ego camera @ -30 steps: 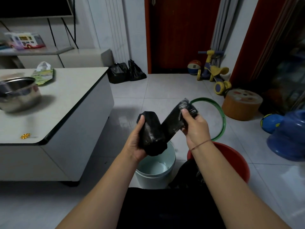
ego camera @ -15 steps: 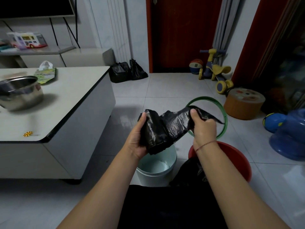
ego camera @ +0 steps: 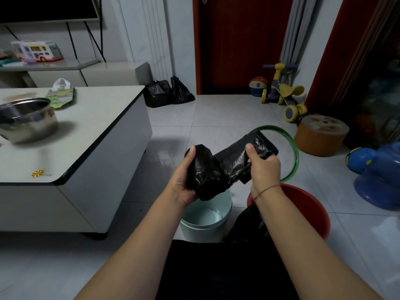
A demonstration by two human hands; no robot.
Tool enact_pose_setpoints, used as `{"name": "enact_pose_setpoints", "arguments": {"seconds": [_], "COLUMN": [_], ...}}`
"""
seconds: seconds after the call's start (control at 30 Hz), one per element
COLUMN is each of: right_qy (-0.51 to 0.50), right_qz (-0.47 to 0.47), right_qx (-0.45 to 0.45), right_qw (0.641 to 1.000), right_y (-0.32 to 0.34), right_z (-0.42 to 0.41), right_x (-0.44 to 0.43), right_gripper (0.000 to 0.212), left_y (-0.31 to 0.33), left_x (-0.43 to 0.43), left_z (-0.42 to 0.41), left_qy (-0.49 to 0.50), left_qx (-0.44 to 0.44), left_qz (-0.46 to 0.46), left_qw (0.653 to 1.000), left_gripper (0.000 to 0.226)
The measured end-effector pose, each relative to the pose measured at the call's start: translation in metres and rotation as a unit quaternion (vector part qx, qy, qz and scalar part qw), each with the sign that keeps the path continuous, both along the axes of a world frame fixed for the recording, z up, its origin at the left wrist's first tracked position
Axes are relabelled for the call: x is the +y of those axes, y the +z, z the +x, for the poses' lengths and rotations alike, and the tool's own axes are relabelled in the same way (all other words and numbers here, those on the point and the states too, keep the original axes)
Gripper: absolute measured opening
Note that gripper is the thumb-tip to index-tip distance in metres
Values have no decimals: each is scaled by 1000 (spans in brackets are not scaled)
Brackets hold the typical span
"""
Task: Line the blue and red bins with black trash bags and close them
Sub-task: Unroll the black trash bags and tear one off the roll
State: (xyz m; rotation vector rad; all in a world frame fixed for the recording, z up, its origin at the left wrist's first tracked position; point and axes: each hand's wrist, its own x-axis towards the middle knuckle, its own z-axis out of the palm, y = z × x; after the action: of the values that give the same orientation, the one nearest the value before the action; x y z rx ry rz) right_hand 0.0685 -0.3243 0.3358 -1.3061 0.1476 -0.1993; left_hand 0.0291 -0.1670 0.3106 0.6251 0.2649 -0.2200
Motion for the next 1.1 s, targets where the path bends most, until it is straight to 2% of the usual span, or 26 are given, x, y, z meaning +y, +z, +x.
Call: {"name": "enact_pose_setpoints", "arguments": {"seconds": [0.07, 0.1, 0.13, 0.17, 0.3, 0.37, 0.43, 0.47, 0.5, 0.57, 0.67, 0.73, 0.8, 0.9, 0.97, 1.1], "right_qy": [105, 173, 224, 232, 79, 20, 56, 101, 160, 222, 108, 33, 37, 161, 206, 60], "right_qz": [5, -29, -64, -84, -31, 3, 34, 29, 3, -52, -53, -25, -3, -43, -71, -67], "right_qx": [62, 104, 131, 141, 56, 16, 33, 59, 87, 113, 57, 10, 5, 73, 103, 22], "right_qw": [992, 979, 964, 959, 995, 1000, 997, 993, 983, 967, 991, 999, 999, 983, 971, 996], "right_y": [-2, -4, -8, -10, -6, -2, -3, -5, -8, -15, -13, -9, -8, -15, -19, -15], "right_z": [-7, -11, -14, -15, -6, -1, -1, -3, -5, -9, -4, 2, 3, -3, -7, 3], "right_x": [3, 8, 12, 16, 15, 9, 7, 9, 12, 18, 19, 13, 9, 14, 19, 14], "right_gripper": [24, 30, 29, 23, 10, 9, 9, 17, 25, 23, 12, 6, 6, 23, 17, 7], "left_y": [-1, -2, -2, -2, -1, 0, 1, 1, 1, 1, 0, 1, 2, 4, 4, 4], "left_x": [0, 0, 1, 1, 2, 1, 0, 0, -1, -1, -1, -1, -1, -2, -2, -1], "left_z": [1, 1, 1, 1, 0, 0, 0, 0, 1, 2, 1, 0, -1, -2, -1, -3], "left_qy": [-1, -4, -7, -11, -9, -7, -7, -9, -11, -11, -18, -24, -21, -6, -1, -1], "left_qx": [2, 2, 2, 0, 18, 19, 14, 10, 4, -2, 6, 5, -5, -6, -3, 12], "left_qz": [10, 12, 12, 8, -31, -29, -27, -23, -17, -10, -32, -24, -9, -1, 0, -4], "left_qw": [1000, 1000, 1000, 1000, 999, 999, 1000, 1000, 1000, 1000, 999, 999, 1000, 1000, 1000, 1000], "left_gripper": [60, 61, 62, 61, 68, 71, 71, 67, 62, 56, 64, 60, 52, 48, 50, 59]}}
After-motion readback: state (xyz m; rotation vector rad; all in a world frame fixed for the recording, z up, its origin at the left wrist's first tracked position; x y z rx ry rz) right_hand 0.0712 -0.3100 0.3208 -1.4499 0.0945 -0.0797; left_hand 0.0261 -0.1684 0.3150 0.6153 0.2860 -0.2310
